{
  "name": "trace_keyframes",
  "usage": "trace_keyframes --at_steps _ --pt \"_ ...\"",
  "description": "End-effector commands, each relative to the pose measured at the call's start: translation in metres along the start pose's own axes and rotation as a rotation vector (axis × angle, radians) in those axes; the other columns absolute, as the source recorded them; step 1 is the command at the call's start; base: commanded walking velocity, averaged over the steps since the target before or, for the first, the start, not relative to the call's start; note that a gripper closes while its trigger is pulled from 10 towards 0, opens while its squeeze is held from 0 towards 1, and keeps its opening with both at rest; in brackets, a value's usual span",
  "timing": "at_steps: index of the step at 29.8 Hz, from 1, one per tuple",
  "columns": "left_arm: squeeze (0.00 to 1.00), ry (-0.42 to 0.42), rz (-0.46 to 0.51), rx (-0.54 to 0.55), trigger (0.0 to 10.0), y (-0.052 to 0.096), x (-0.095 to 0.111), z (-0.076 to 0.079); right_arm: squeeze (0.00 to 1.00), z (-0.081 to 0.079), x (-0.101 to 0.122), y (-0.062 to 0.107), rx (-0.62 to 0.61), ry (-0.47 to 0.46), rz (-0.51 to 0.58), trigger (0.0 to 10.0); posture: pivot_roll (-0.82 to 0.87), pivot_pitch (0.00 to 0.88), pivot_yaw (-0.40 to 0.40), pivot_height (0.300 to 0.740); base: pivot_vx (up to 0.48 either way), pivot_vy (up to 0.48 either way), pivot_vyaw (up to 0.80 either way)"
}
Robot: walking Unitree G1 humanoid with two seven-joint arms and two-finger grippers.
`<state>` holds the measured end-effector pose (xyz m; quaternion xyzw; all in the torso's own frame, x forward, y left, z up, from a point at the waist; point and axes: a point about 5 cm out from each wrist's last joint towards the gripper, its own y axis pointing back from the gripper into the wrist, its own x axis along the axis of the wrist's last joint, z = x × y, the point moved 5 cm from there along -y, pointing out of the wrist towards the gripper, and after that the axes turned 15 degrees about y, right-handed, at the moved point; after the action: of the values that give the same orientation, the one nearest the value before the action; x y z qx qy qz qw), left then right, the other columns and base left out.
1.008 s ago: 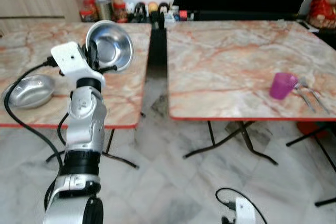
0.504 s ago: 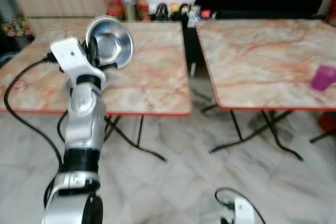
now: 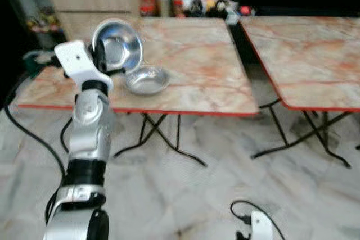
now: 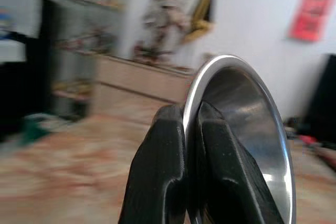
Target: Setting the table
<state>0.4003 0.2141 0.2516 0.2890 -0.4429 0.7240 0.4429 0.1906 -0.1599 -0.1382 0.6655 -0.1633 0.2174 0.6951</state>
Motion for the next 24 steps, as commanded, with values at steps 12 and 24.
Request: trace_keyframes --at_steps 12,24 --pt "0.0 0.004 -0.029 -0.084 10.0 -0.0018 -0.0039 0.0245 0.0 0.014 0.0019 0.0003 -0.033 -0.002 0.009 10.0 0.04 0.0 -0.013 0.74 0.023 0.0 0.0" --pt "0.0 0.005 -0.026 -0.084 10.0 -0.0019 -0.0027 0.0243 0.0 0.0138 0.0015 0.0003 -0.032 -0.003 0.007 10.0 0.05 0.0 -0.011 0.74 0.349 0.0 0.0"
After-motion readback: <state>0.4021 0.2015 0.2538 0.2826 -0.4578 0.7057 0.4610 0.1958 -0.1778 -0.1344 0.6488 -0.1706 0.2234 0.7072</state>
